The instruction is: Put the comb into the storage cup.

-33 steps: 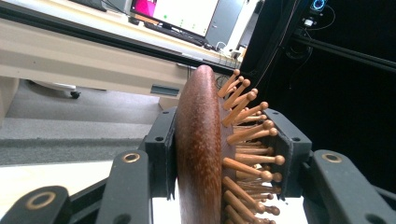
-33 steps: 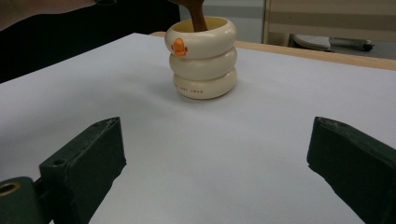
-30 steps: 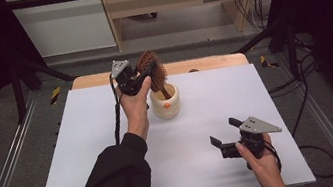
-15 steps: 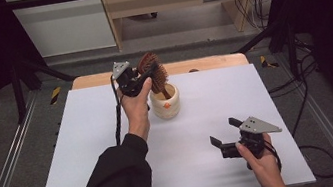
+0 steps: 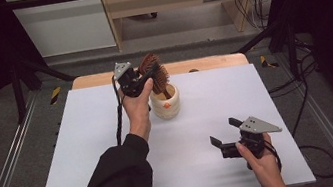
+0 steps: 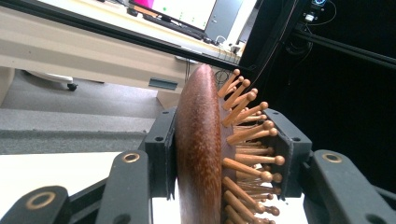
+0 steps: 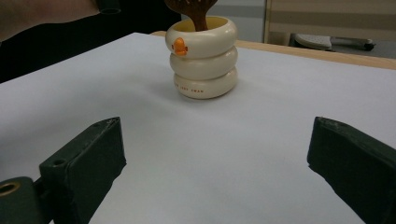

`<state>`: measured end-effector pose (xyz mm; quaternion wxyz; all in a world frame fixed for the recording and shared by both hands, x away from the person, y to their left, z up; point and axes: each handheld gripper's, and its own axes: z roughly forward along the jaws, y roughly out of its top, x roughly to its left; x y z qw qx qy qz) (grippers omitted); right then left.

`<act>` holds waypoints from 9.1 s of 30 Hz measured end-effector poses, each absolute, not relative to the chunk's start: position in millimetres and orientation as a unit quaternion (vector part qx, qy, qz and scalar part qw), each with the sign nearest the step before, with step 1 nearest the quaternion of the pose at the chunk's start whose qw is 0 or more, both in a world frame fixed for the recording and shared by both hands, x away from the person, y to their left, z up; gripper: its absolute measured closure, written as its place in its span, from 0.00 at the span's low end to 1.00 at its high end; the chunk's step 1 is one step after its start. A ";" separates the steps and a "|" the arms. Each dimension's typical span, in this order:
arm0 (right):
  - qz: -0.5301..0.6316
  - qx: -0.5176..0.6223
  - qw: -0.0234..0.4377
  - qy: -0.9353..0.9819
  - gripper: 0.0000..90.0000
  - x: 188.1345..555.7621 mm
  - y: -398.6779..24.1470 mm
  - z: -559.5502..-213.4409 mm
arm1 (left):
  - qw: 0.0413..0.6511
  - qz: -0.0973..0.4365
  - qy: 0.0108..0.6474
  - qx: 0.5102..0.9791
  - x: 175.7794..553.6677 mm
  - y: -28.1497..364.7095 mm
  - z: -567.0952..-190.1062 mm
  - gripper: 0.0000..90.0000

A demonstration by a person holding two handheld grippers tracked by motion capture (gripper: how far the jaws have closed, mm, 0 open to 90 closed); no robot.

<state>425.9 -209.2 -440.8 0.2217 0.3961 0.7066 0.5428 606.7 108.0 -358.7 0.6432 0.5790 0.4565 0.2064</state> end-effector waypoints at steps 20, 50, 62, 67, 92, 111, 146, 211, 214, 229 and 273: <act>0.542 0.395 0.221 0.708 0.05 426.2 -208.9 -441.4 | 0.642 0.202 0.460 0.579 607.2 104.5 -365.3 0.57; 0.541 0.395 0.220 0.709 0.05 426.6 -207.9 -441.9 | 0.641 0.196 0.472 0.573 610.2 112.4 -370.1 0.56; 0.541 0.395 0.220 0.709 0.05 426.6 -207.6 -442.1 | 0.638 0.192 0.480 0.570 611.7 116.0 -371.3 0.55; 0.541 0.394 0.220 0.710 0.05 426.8 -207.5 -442.3 | 0.638 0.190 0.487 0.564 612.4 119.0 -373.0 0.54; 0.540 0.393 0.219 0.711 0.05 427.1 -206.3 -443.0 | 0.637 0.186 0.498 0.559 614.4 126.6 -377.1 0.53; 0.538 0.393 0.218 0.713 0.05 427.4 -206.4 -443.6 | 0.636 0.185 0.504 0.554 615.7 128.6 -378.8 0.52; 0.537 0.394 0.217 0.714 0.05 428.2 -206.9 -444.3 | 0.636 0.185 0.508 0.551 616.2 131.8 -381.7 0.49; 0.535 0.393 0.215 0.716 0.05 428.4 -206.5 -444.9 | 0.635 0.188 0.494 0.564 612.3 127.7 -382.1 0.04; 0.535 0.393 0.215 0.717 0.05 428.4 -206.4 -444.9 | 0.634 0.192 0.492 0.565 611.1 127.5 -382.5 0.03; 0.535 0.395 0.214 0.716 0.05 428.8 -204.3 -445.5 | 0.626 0.206 0.481 0.578 599.5 133.6 -385.3 0.03; 0.529 0.392 0.220 0.720 0.04 431.1 -201.3 -446.1 | 0.587 0.275 0.426 0.631 543.4 170.5 -376.4 0.03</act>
